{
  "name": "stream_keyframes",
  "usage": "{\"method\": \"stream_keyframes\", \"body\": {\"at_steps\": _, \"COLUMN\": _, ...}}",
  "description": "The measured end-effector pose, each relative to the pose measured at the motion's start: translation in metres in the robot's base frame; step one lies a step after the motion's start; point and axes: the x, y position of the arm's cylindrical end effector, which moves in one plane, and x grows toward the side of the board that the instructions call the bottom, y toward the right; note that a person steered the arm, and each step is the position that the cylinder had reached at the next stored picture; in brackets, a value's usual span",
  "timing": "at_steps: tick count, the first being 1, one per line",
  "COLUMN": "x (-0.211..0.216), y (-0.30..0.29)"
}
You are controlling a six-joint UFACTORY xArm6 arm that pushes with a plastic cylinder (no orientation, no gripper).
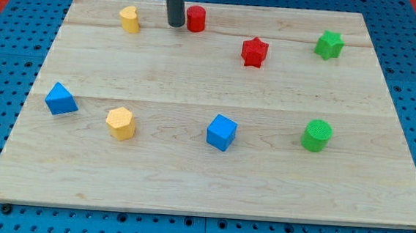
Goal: Move the red circle diagonally to the top left of the red star
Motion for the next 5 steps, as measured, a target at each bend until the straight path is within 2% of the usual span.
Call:
{"method": "stream_keyframes", "body": {"at_steps": 2, "x": -0.001, "y": 0.049}}
{"method": "stream_keyframes", "body": {"at_steps": 4, "x": 0.008, "y": 0.028}}
{"method": "stream_keyframes", "body": {"at_steps": 5, "x": 0.054, "y": 0.046}}
